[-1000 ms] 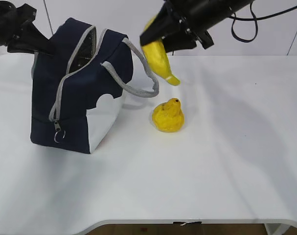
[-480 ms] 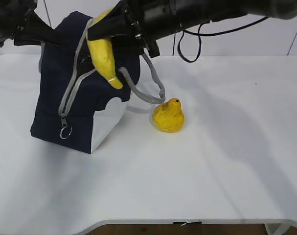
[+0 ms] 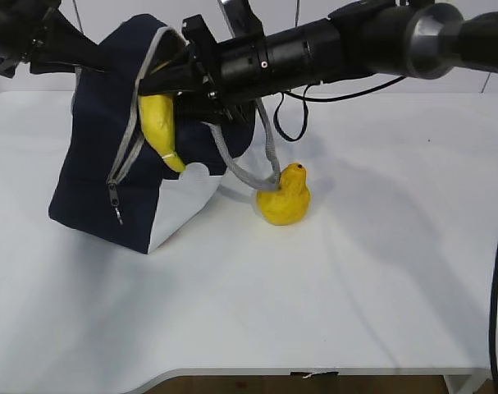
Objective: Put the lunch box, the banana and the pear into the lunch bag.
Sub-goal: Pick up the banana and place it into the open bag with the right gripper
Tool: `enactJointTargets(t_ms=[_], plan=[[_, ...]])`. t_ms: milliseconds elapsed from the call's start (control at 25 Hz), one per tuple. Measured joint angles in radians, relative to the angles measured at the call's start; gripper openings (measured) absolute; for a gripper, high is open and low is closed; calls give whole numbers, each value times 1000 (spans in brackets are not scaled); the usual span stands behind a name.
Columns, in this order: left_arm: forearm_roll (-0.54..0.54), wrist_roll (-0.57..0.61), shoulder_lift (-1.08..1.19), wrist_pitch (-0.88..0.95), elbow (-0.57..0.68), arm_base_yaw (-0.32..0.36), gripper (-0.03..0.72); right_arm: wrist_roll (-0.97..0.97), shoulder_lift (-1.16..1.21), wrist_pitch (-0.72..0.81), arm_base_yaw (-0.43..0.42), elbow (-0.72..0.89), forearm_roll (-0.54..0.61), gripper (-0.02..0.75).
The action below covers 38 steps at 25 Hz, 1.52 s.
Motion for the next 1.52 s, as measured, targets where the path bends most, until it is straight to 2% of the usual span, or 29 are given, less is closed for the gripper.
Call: enactJointTargets(t_ms=[200, 400, 760, 960, 1080, 1320, 1520], plan=[[0, 3, 0, 22, 0, 0, 10, -15, 31, -20, 0, -45, 61, 302], [-4, 4, 0, 22, 0, 0, 10, -29, 35, -58, 0, -88, 73, 302], [-6, 4, 0, 22, 0, 0, 10, -42, 35, -36, 0, -92, 311, 301], [-6, 4, 0, 24, 0, 0, 10, -136, 35, -18, 0, -94, 343, 301], [-6, 4, 0, 26, 0, 0, 10, -186, 35, -14, 0, -96, 288, 301], [-6, 4, 0, 26, 0, 0, 10, -197, 35, 29, 0, -96, 58, 301], [-22, 6, 0, 26, 0, 0, 10, -200, 35, 36, 8, -97, -29, 301]])
